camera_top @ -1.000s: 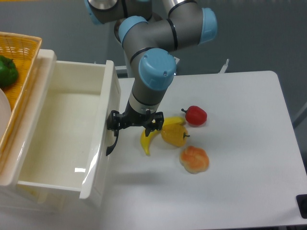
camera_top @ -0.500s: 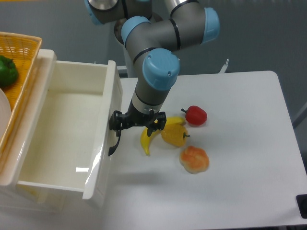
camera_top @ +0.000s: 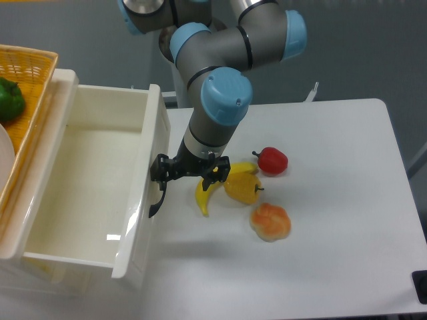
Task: Slide the top white drawer open
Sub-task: 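Continue pulling the drawer handle outward to open it fully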
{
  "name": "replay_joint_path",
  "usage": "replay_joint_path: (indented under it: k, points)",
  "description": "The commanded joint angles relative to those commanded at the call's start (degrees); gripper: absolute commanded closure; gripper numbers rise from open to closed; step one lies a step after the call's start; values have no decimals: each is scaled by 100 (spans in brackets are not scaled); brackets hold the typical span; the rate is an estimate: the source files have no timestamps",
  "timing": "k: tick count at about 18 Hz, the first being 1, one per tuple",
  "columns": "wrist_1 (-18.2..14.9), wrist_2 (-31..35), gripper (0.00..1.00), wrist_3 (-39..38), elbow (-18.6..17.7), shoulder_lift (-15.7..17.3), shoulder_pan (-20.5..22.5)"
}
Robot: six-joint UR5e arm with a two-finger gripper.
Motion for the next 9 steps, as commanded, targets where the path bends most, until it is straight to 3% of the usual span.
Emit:
replay_joint_path:
  k: [9]
  points:
    - [-18,-334,0,9,-18,-26,79]
